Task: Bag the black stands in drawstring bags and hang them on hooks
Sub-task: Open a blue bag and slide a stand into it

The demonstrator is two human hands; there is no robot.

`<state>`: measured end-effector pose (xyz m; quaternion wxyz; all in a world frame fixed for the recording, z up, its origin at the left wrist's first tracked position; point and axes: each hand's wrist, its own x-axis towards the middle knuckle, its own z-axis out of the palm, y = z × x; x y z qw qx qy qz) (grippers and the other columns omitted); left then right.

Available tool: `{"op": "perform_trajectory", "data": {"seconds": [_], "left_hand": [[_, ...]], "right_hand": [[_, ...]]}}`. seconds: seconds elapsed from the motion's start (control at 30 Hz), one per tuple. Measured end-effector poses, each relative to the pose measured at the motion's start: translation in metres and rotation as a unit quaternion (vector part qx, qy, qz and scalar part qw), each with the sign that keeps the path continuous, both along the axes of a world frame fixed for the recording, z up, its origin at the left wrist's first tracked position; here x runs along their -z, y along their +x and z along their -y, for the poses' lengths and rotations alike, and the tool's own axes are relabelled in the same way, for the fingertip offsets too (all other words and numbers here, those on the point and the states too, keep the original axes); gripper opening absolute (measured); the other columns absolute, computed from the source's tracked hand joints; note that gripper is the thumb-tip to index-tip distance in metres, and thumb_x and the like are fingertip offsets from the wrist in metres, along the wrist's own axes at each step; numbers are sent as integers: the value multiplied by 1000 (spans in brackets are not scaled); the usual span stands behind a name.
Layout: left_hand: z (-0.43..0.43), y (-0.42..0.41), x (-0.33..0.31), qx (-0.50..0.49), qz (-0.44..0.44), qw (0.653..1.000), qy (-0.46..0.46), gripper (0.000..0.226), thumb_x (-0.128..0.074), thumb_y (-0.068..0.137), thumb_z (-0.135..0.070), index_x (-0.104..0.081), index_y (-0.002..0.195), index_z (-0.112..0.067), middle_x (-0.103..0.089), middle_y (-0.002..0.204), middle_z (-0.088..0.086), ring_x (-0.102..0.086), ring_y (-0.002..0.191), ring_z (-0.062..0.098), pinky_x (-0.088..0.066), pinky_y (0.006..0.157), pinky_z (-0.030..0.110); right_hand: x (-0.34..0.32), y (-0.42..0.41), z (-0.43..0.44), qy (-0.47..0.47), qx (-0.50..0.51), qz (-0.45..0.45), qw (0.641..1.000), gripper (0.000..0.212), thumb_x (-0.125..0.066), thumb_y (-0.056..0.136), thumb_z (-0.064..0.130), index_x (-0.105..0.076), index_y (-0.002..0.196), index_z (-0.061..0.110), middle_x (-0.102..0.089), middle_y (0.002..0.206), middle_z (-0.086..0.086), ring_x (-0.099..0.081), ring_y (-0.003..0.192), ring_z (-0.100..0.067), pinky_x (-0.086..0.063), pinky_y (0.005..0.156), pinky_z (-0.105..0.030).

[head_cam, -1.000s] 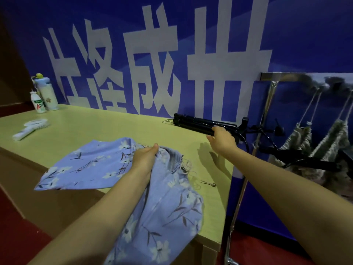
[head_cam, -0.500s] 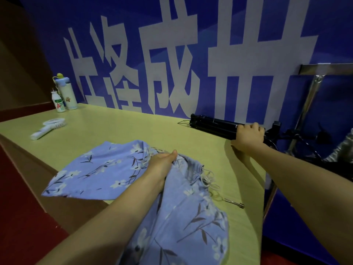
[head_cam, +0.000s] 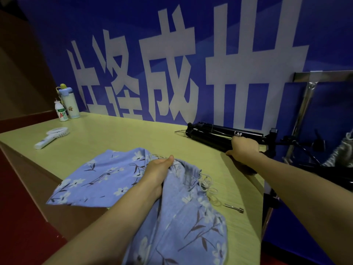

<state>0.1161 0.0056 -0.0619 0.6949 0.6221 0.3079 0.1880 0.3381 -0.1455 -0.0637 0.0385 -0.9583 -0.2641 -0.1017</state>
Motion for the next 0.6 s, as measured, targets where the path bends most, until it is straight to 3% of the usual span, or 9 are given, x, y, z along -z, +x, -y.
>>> {"op": "perform_trajectory", "data": {"seconds": [0.13,0.23,0.33,0.47,0.6], "left_hand": [[-1,-12,-11,-7,16,1000,9,22,-53,94,-27,-51,83,-8,-48,84,17,-46,84,28,-40,79,40],[-2,-29,-21,-23,22,999,8,22,-52,95,-25,-56,86,-5,-57,87,17,-56,82,28,-44,85,41],[-7,-52,-32,-59,28,998,7,25,-52,95,-24,-61,103,-2,-64,96,21,-61,89,33,-49,94,45],[-23,-88,-45,-123,30,991,39,26,-51,96,-26,-61,85,-5,-62,97,22,-60,100,37,-48,97,52],[-39,-124,-52,-207,32,975,78,31,-56,93,-26,-57,67,-8,-59,92,22,-56,88,32,-46,94,56]], "right_hand": [[-5,-17,10,43,-34,71,996,35,-58,89,41,-53,107,12,-53,85,-3,-51,77,-19,-41,71,-32],[-19,-34,17,85,-76,120,986,40,-59,87,45,-53,114,15,-64,99,-3,-59,90,-21,-44,84,-35],[-36,-54,29,107,-115,139,978,40,-58,88,46,-52,116,19,-65,105,0,-60,96,-21,-41,91,-37],[-60,-82,53,125,-165,162,965,35,-59,87,46,-53,112,22,-65,103,1,-60,95,-19,-37,96,-37],[-78,-110,77,140,-205,185,951,39,-60,86,43,-53,118,21,-66,106,0,-60,99,-21,-35,101,-39]]}}
